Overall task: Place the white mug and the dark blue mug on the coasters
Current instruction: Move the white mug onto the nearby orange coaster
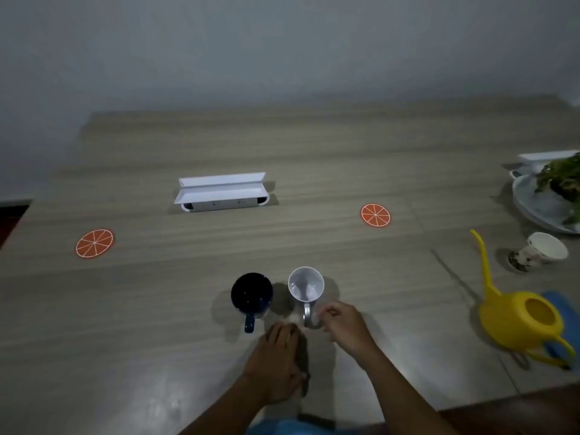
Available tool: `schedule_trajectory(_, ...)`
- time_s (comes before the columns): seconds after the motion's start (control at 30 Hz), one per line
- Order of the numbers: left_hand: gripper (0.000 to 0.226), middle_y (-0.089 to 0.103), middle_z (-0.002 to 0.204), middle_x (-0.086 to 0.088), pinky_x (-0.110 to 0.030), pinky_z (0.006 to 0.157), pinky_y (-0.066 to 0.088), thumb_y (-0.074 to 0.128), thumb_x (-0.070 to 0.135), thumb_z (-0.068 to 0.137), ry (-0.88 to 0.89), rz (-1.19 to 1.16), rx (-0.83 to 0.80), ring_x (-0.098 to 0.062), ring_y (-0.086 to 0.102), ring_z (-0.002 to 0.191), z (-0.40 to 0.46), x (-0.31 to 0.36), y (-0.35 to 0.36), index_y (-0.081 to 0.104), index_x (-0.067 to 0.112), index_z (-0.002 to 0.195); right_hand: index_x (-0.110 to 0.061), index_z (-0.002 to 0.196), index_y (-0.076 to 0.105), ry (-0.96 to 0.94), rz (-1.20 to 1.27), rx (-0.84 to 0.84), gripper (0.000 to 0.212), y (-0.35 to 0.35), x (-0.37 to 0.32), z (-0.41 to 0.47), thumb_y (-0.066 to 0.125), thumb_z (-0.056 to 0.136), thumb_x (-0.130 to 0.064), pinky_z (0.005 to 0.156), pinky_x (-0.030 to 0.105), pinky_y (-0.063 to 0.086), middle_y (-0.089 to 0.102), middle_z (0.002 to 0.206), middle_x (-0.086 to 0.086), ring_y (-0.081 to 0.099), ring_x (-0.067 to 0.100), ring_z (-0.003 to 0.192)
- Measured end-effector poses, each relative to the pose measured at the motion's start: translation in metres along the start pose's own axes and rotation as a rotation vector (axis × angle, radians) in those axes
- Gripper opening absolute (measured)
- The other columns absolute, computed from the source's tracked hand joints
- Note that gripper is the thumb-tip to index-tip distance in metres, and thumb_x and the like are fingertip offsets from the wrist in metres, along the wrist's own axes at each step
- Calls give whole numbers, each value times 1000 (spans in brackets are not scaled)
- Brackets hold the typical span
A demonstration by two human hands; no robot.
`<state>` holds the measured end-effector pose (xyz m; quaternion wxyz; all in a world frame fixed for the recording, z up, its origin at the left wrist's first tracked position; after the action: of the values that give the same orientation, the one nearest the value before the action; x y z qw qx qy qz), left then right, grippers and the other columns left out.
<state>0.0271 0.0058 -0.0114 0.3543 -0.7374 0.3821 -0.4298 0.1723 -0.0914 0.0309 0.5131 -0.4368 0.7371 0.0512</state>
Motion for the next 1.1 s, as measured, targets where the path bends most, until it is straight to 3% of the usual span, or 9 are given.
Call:
schedule_trajectory(0.1, 109, 13, 166, -11, -60, 120, 5, 45, 77, 77, -35, 97, -49, -34, 5, 153, 4, -6, 17, 7, 13, 157, -22, 84, 74, 43, 106, -46, 17, 16, 3, -1, 65, 96, -15, 62, 28, 50, 75, 82, 0, 68, 11, 68)
schedule_trajectory(0.17, 113, 7, 168, -11, -66, 115, -8, 38, 82, 73, -27, 189, -43, -32, -3, 154, 7, -13, 28, 0, 16, 157, -16, 90, 74, 63, 156, -74, 14, 27, 2, -1, 63, 98, -15, 54, 24, 47, 71, 78, 0, 65, 7, 59)
schedule_trajectory(0.23, 113, 2, 170, -9, -67, 112, -13, 33, 84, 72, -30, 205, -54, -29, -10, 154, 9, -18, 36, -2, 20, 157, -11, 92, 74, 62, 187, -96, 15, 32, 3, 1, 61, 99, -15, 51, 24, 46, 68, 73, 0, 62, 9, 58)
schedule_trajectory(0.4, 111, -19, 166, -7, -64, 107, -25, 24, 88, 76, -13, 242, -66, -31, -23, 151, 9, -22, 41, -22, 23, 153, -20, 79, 73, 55, 251, -64, 27, 40, 6, 1, 60, 100, -8, 58, 22, 51, 73, 72, 0, 68, 17, 71)
schedule_trajectory(0.53, 110, -28, 164, -4, -66, 108, -23, 27, 85, 77, -17, 192, -44, -33, -24, 150, 6, -18, 36, -23, 24, 153, -1, 88, 73, 44, 307, 29, 20, 23, 13, 6, 58, 101, -5, 58, 24, 55, 70, 75, 9, 64, 18, 66)
schedule_trajectory(0.7, 120, -31, 164, -2, -68, 113, -17, 40, 83, 70, -16, 127, -31, -29, -30, 148, 21, -6, 24, -24, 23, 153, 5, 87, 70, 23, 385, 124, 20, -9, 13, 14, 58, 101, -3, 55, 25, 53, 68, 76, 13, 60, 18, 63)
schedule_trajectory(0.97, 121, -34, 161, -1, -71, 108, -18, 41, 90, 71, -64, 68, -31, -32, -30, 148, 94, 19, -9, -31, 32, 150, -11, 82, 72, -12, 377, 251, 23, -66, 15, 41, 60, 101, -12, 62, 30, 55, 73, 81, 20, 64, 14, 64)
schedule_trajectory(1.1, 123, -33, 161, -2, -77, 112, -7, 42, 91, 71, -86, 73, -61, -33, -29, 148, 142, 30, -32, -27, 27, 151, -22, 80, 73, -15, 353, 267, 26, -89, 20, 61, 59, 101, -17, 64, 30, 55, 75, 76, 7, 66, 10, 63)
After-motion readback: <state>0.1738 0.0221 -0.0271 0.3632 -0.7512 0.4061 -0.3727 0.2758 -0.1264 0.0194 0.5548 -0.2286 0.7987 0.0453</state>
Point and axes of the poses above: each hand's wrist, its own z-axis towards the middle knuckle, its own y-axis out of the palm, x = y × z, the point moved 3 cm from there along z, towards the middle knuckle
